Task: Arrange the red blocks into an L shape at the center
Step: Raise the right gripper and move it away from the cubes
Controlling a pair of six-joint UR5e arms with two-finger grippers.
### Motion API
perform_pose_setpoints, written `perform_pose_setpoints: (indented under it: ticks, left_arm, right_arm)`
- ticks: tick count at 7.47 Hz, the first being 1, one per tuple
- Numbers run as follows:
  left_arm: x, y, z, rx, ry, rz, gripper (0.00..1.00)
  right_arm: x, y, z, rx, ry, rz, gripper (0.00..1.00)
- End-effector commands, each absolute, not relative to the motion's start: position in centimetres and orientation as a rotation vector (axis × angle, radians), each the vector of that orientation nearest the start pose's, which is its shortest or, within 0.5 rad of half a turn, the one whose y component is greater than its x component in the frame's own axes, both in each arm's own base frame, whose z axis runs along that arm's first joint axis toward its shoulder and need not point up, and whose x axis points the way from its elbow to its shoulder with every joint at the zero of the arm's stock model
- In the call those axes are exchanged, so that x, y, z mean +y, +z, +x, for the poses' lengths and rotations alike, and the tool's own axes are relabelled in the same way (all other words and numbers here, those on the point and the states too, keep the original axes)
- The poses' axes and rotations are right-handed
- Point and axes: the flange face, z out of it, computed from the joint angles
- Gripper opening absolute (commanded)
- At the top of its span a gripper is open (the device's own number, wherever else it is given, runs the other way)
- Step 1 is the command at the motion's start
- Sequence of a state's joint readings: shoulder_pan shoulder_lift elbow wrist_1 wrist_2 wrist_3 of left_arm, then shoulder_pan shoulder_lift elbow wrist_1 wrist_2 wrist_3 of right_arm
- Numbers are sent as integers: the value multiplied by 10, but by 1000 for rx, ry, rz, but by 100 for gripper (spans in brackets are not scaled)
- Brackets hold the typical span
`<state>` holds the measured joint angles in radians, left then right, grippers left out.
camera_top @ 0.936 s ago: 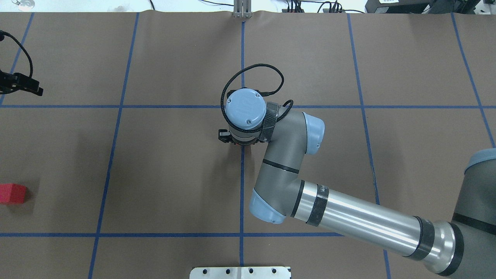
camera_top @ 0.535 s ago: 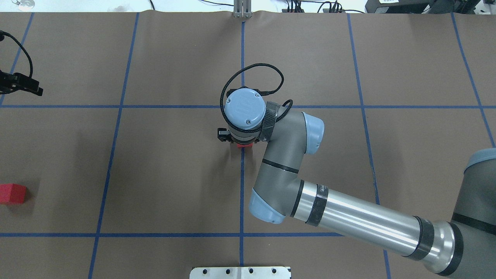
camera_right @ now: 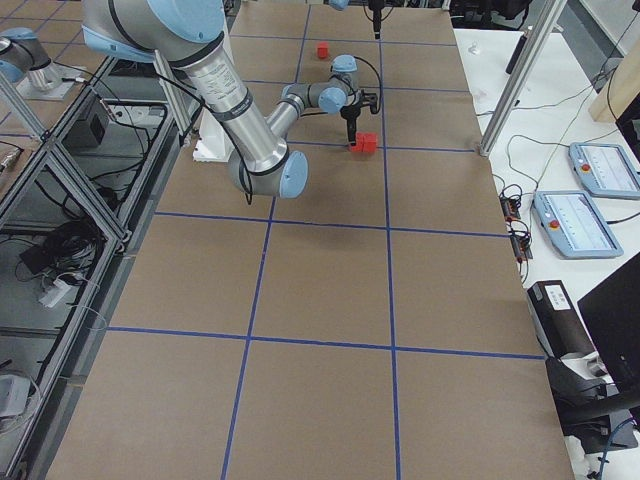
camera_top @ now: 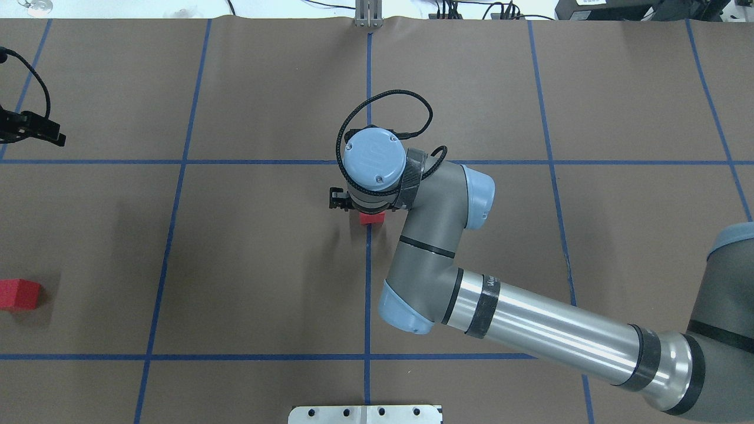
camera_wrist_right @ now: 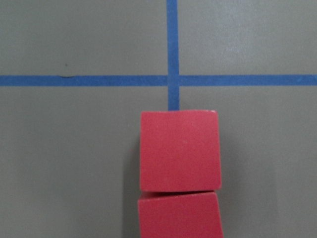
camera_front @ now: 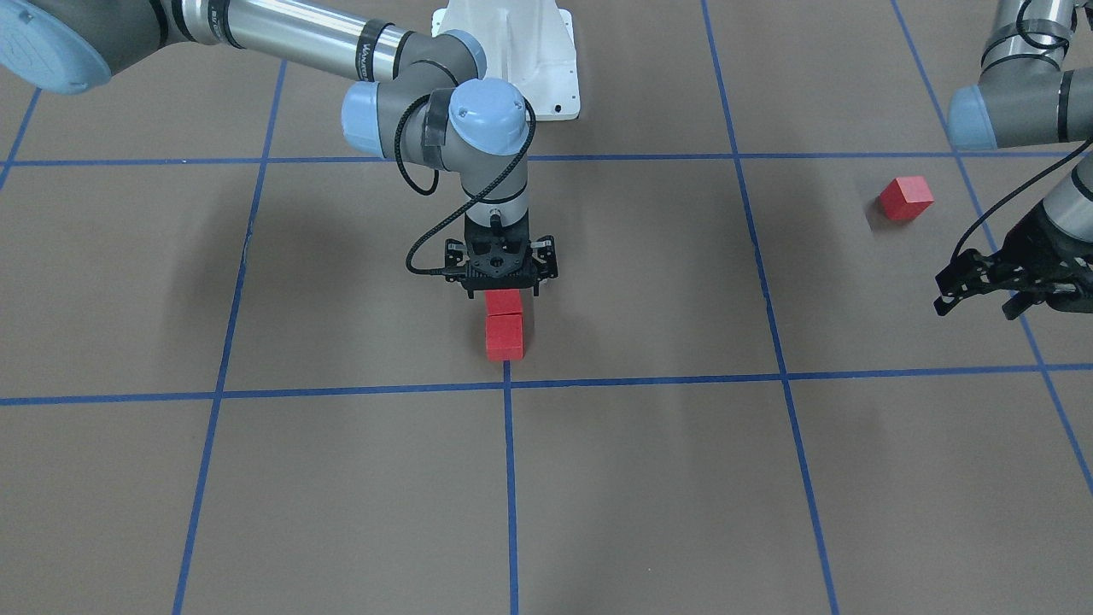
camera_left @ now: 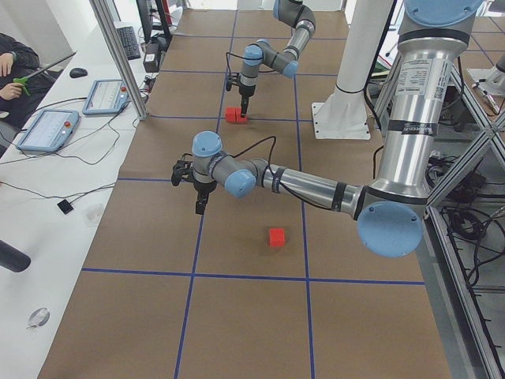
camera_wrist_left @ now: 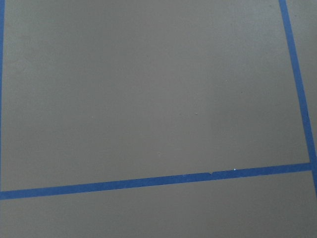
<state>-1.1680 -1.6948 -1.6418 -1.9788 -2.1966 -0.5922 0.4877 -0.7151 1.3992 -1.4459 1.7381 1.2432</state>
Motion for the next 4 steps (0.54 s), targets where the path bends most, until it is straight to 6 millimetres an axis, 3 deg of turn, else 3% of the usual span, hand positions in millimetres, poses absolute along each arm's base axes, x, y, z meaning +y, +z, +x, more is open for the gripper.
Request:
perform_pose_setpoints:
  ticks: [1, 3, 4]
  left_arm:
    - [-542, 507, 147, 823, 3, 237, 100]
    - [-497, 523, 128, 817, -49, 199, 100]
    - [-473, 536, 119, 828, -120, 177, 99]
  right_arm:
    - [-488, 172, -589, -866, 103, 128, 98]
    - [-522, 186, -532, -913, 117, 38, 98]
    - [-522, 207, -504, -908, 110, 54, 99]
